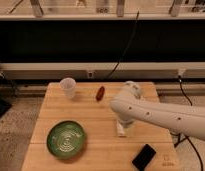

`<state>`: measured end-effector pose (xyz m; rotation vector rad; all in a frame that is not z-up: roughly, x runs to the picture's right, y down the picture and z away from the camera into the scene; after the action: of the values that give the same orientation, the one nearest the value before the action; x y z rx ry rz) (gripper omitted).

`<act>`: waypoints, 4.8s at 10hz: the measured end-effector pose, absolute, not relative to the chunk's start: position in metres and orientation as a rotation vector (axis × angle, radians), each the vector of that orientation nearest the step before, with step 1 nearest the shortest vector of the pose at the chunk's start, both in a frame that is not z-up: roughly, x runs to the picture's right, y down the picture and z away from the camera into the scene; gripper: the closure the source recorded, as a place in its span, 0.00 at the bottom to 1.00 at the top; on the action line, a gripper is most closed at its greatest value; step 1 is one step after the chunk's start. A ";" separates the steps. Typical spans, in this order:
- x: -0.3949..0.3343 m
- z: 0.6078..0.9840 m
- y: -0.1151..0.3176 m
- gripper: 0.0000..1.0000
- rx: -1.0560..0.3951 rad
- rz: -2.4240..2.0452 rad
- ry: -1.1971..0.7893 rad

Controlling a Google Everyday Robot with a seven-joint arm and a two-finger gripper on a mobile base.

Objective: Push the ceramic bowl across the table

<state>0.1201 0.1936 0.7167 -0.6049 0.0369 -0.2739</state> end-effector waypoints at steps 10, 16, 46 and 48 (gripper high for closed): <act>0.082 0.741 0.223 0.20 -0.632 -0.364 0.005; 0.058 0.749 0.232 0.20 -0.649 -0.412 -0.013; -0.102 0.772 0.258 0.99 -0.723 -0.882 -0.192; -0.107 0.772 0.258 0.99 -0.724 -0.900 -0.196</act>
<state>-0.1069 0.2579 0.7723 -0.7243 -0.1959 -0.8996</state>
